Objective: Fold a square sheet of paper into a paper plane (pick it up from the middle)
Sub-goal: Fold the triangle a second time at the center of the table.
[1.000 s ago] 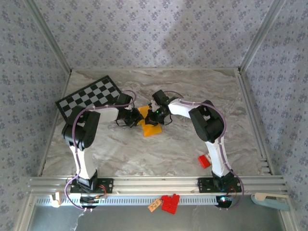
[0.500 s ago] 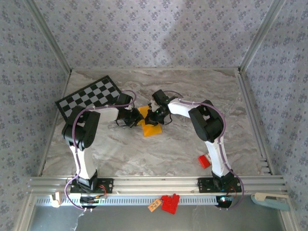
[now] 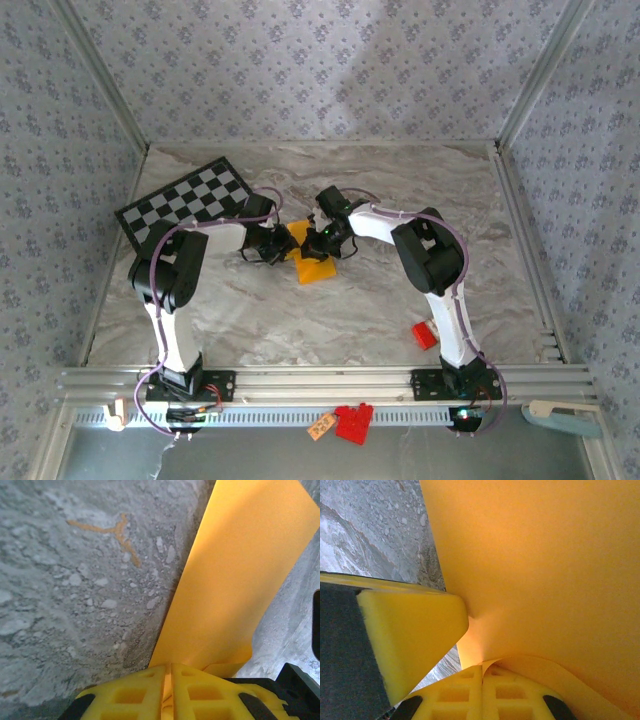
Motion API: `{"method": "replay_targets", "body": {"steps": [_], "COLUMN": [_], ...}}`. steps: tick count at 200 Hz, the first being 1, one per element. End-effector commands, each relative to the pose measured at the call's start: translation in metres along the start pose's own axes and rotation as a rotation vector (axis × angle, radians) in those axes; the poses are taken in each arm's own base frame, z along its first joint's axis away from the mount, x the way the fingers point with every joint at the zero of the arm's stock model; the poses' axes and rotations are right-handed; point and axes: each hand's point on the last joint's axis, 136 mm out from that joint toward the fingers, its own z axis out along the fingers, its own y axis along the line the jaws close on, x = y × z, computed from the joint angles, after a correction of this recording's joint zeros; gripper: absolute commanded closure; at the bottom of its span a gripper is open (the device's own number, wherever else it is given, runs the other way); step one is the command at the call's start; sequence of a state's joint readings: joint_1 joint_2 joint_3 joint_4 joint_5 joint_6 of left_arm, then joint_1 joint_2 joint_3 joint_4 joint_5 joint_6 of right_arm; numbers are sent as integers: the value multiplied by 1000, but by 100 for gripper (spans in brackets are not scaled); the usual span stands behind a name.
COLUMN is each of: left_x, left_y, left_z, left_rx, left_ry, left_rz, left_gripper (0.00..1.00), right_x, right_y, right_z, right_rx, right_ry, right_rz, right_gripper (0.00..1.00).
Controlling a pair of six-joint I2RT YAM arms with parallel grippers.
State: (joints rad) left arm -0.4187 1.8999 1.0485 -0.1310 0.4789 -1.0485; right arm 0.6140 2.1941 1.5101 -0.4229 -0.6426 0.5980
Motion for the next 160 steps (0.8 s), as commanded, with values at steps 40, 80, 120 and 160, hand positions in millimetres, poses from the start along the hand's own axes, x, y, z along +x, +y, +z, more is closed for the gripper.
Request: {"method": "replay_targets", "body": {"steps": [40,80,120,160], "left_x": [-13,-24,-19,-4], "left_y": [4,19,20,11], "left_z": [-32,-57,-67,-62], "left_rx": [-58,-63,-37,-3], "left_ry": [-51,-118,-124,-82], "left_rz": [-51,-92,-86,-58], "left_gripper": [81,77,76,78], "right_x": [9,6,6,6], "right_y": [-29,-24,-23,-25], "right_z": [13,11,9,8], "right_rx": [91,69,56,58], "right_ry": [43,34,25,23], "right_rz": [51,38,37,36], "right_gripper": [81,67,62,65]}}
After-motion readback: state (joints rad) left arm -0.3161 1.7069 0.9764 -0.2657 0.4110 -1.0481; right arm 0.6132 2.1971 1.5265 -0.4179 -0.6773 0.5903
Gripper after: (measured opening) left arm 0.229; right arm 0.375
